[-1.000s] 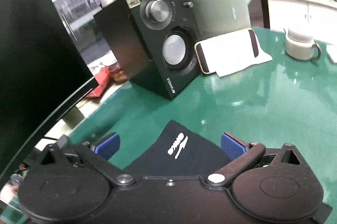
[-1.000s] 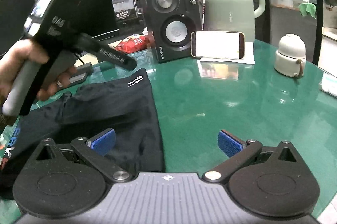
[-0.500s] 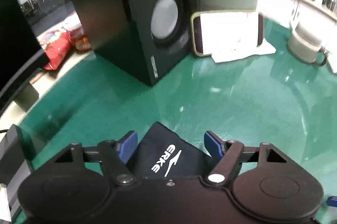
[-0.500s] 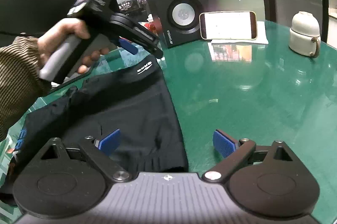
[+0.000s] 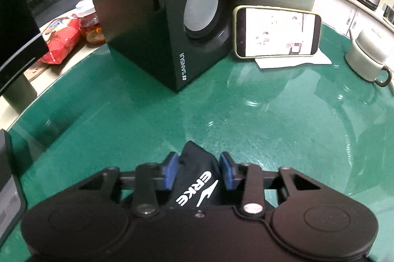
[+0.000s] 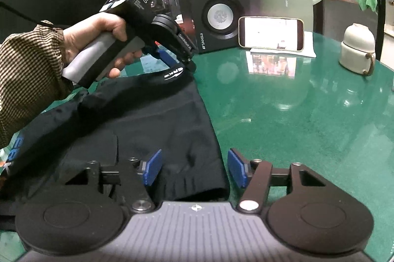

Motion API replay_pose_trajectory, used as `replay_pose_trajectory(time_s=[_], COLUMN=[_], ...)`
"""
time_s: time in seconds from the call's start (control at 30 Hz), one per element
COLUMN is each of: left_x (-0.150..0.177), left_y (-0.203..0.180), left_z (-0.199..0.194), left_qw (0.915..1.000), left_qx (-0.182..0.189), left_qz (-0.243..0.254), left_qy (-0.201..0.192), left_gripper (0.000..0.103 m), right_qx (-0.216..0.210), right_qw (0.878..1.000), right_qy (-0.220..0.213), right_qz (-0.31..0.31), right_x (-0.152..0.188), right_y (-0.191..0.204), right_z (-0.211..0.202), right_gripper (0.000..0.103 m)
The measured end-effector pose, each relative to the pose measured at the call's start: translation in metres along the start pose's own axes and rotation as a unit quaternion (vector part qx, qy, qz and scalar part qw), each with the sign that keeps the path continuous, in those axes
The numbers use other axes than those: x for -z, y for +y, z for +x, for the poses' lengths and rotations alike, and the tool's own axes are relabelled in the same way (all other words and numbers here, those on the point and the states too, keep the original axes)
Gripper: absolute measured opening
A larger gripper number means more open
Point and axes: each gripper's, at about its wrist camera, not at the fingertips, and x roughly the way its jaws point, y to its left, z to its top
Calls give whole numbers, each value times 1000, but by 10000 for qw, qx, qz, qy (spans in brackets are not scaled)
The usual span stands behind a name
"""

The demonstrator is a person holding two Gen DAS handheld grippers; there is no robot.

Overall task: Fold clothes
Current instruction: 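Lower the left tool onto the garment edge and close its fingers, then lift the garment with the left tool and unfold it over the table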

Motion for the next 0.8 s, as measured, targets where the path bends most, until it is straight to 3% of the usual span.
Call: replay_pose_trajectory(time_s=[0.2, 0.27, 0.3, 0.33, 0.43, 0.53, 0.8], left_x=[3, 4, 5, 6, 9, 10, 16], left_y=[-3, -5, -7, -10, -16, -12, 14], left_z=[-2, -3, -4, -5, -6, -11, -52], left_qw=[10000, 9999, 9998, 9997, 9992, 9991, 9949], left_qx=[-55, -26, -13, -37, -95, 70, 243], left_qz=[28, 70, 113, 184, 290, 69, -399], left_qy=[-69, -126, -153, -181, -271, -409, -898], left_gripper=[29, 19, 17, 11, 7, 7, 7], right_qx=[52, 146, 190, 235, 159, 36, -416], right_qw=[9998, 9998, 9998, 9997, 9998, 9999, 9980], right_qy=[-12, -41, -52, -61, -60, -94, -448], right_qz=[200, 119, 50, -23, 42, 77, -160], right_x=[2, 4, 5, 6, 5, 1, -13], right_y=[-5, -3, -1, 0, -2, -3, 11], right_z=[-6, -8, -7, -7, -6, -8, -26], right_gripper=[60, 48, 30, 26, 17, 12, 11])
